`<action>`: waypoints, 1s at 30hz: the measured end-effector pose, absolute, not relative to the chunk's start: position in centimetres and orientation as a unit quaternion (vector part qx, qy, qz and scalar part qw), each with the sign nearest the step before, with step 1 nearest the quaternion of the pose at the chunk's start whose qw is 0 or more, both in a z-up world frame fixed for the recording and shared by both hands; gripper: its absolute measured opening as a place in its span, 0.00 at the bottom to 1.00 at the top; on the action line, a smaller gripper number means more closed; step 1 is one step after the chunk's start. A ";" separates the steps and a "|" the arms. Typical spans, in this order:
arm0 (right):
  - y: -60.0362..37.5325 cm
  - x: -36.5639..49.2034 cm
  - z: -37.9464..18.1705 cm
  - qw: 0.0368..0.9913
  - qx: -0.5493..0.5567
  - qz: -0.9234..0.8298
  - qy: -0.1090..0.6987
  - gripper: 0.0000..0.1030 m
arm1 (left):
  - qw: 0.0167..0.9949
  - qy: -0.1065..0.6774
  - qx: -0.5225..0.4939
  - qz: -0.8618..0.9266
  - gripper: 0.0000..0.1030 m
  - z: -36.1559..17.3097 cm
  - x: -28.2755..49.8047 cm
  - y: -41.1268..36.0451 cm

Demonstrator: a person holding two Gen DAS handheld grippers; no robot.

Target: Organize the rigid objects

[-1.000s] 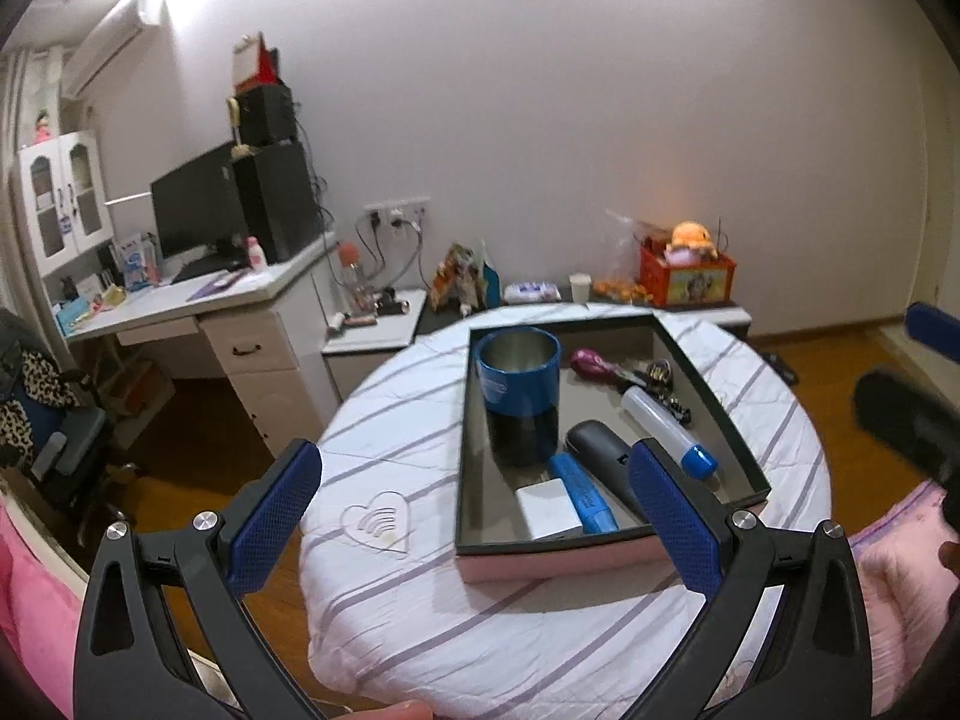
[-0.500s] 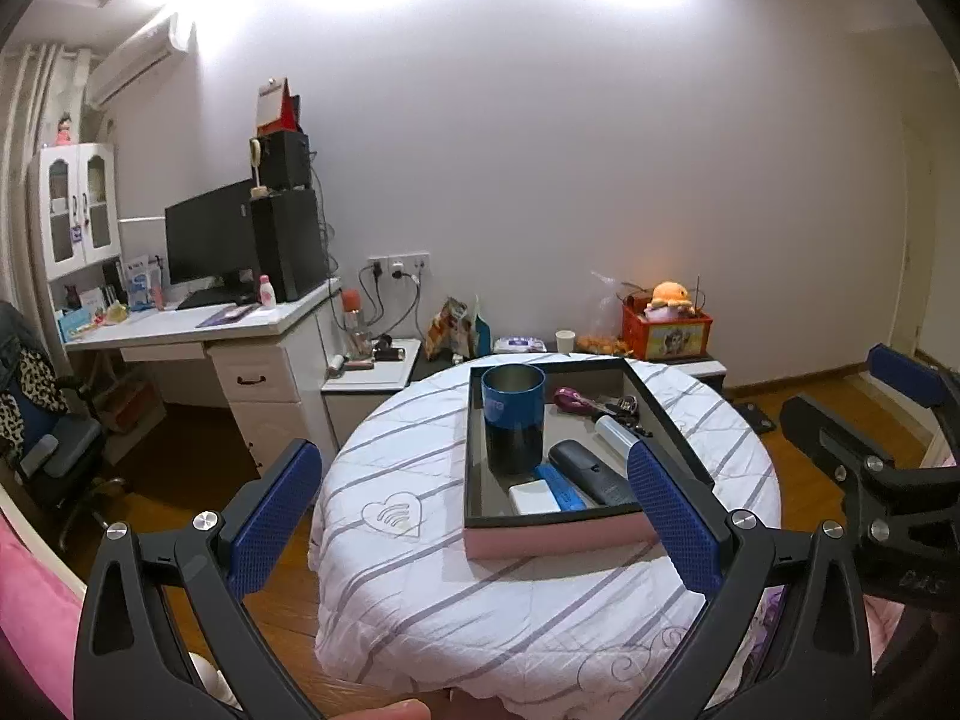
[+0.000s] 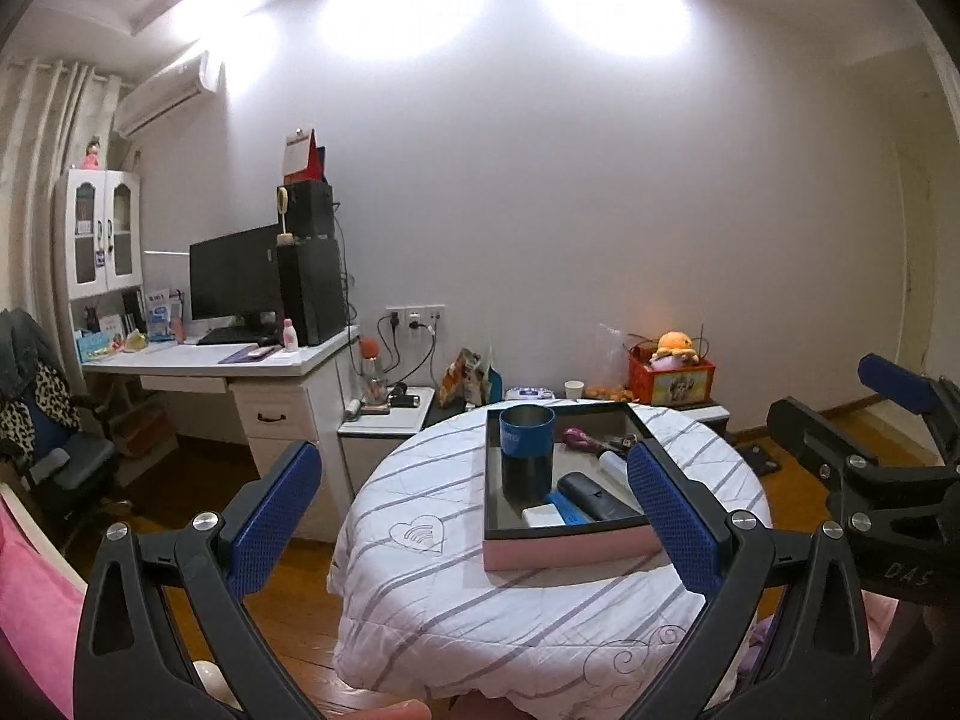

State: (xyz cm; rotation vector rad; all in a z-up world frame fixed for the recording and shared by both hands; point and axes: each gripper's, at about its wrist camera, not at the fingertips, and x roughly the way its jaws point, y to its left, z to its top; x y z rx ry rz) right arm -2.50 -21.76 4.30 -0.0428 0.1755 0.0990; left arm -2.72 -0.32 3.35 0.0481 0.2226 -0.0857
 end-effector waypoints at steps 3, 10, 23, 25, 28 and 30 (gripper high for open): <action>-21.6 -2.9 4.3 0.995 -0.023 0.048 0.081 1.00 | 0.993 0.106 0.022 -0.045 1.00 3.2 -3.0 -0.3; -21.8 -3.6 3.9 0.996 -0.022 0.034 0.074 1.00 | 0.994 0.091 0.026 -0.051 1.00 3.0 -3.7 -0.8; -20.9 -4.7 3.9 0.997 -0.032 0.030 0.056 1.00 | 0.996 0.074 0.025 -0.047 1.00 2.6 -4.2 -0.6; -20.8 -4.8 3.9 0.998 -0.031 0.032 0.055 1.00 | 0.996 0.078 0.027 -0.046 1.00 2.5 -4.0 -0.6; -20.8 -4.6 3.8 0.997 -0.030 0.034 0.058 1.00 | 0.995 0.081 0.028 -0.046 1.00 2.4 -4.0 -0.6; -20.8 -4.6 3.8 0.997 -0.029 0.034 0.059 1.00 | 0.995 0.080 0.029 -0.045 1.00 2.4 -4.0 -0.6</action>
